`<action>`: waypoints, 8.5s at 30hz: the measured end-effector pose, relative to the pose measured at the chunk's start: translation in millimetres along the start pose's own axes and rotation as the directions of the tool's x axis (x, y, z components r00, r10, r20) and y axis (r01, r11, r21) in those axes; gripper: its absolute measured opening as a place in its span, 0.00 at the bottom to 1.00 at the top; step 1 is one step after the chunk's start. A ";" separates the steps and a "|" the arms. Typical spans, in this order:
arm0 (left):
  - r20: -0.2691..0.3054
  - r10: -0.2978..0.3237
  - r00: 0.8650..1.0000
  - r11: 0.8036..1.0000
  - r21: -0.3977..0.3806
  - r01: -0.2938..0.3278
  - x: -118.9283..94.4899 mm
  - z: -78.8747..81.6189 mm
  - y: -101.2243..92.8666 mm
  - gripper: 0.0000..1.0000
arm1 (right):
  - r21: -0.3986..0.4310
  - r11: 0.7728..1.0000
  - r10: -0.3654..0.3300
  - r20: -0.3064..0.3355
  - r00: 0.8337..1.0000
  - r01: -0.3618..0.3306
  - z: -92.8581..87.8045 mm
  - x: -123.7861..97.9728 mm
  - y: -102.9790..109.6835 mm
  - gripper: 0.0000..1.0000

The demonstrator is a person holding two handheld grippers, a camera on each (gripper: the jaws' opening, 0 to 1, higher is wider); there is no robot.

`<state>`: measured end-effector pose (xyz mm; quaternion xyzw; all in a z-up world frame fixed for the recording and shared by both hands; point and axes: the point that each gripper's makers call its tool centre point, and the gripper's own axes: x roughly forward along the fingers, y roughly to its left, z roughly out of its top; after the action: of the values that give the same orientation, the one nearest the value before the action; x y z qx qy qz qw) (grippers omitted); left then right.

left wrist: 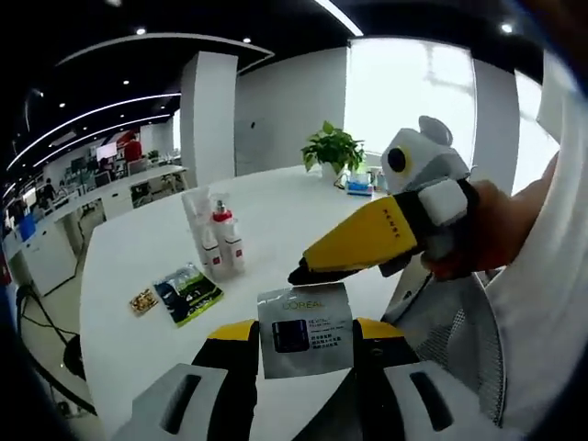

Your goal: Arrange the skincare products in the storage area until every visible bottle or jar stands upright without overlapping.

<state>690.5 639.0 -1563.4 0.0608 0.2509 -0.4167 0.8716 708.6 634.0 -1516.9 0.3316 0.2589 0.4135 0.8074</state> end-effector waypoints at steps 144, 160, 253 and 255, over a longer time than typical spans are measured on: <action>-0.046 0.035 0.998 0.970 0.240 -0.023 -0.3 -7.8 11.1 0.40 | -0.024 0.999 -0.048 -0.252 0.966 0.044 -42.6 17.5 -23.6 0.11; 0.022 -0.110 0.994 0.989 -0.099 0.111 -0.7 -14.7 7.2 0.46 | 0.026 0.998 -0.047 -0.240 0.970 0.055 -39.9 -1.4 -36.8 0.00; 0.456 -0.179 0.872 0.306 -0.816 0.490 -17.7 13.2 9.9 0.01 | 0.230 0.966 0.142 -0.098 0.985 -0.116 -24.9 12.6 -7.8 0.00; 0.439 -0.194 0.878 0.312 -0.821 0.479 -17.6 11.2 9.6 0.03 | 0.250 0.962 0.146 -0.121 0.982 -0.112 -26.9 12.4 -8.0 0.00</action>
<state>692.8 654.0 -1546.1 -0.5358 0.3280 -0.3869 0.6750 700.5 649.6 -1542.1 0.4144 0.3404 0.4527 0.7123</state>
